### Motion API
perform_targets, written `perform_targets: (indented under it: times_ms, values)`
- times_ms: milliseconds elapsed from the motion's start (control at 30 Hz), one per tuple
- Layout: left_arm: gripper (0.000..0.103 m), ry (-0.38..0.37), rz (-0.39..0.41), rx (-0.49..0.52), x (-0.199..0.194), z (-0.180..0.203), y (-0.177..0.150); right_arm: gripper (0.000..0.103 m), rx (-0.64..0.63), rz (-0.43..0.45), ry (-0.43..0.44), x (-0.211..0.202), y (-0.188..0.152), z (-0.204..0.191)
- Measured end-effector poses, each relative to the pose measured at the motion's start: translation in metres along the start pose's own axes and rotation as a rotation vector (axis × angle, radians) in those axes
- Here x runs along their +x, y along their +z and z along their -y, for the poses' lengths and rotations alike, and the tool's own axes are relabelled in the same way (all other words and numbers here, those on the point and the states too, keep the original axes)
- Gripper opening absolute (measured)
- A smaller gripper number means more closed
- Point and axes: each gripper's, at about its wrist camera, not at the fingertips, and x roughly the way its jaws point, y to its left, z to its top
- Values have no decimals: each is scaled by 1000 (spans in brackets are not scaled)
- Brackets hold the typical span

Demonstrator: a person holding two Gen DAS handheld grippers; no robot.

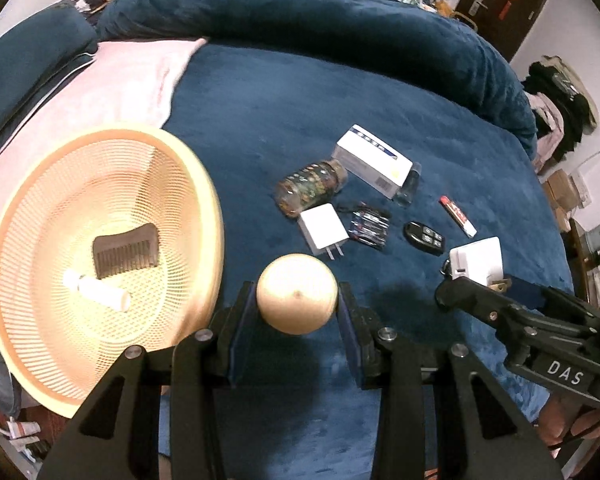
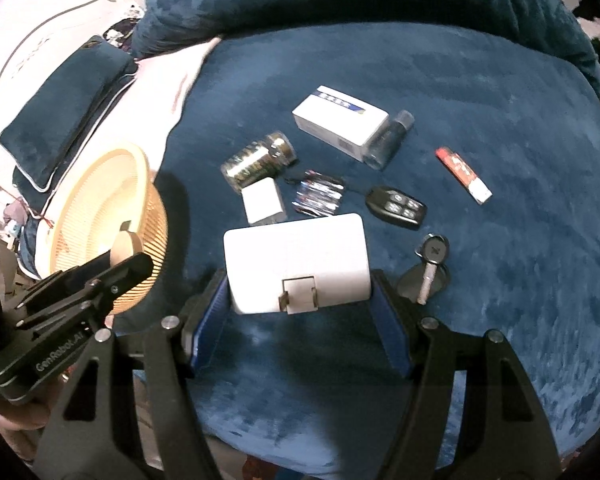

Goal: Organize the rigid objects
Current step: 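Carry tan tin in left tool over basket while right tool carries charger there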

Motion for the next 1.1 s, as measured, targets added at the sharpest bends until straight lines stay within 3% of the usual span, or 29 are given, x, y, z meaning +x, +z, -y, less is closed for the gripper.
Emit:
perform_targets:
  times_ms: [1100]
  values:
    - [40, 73, 25, -187, -20, -104, 1, 69, -166, 3, 79, 19, 19, -94]
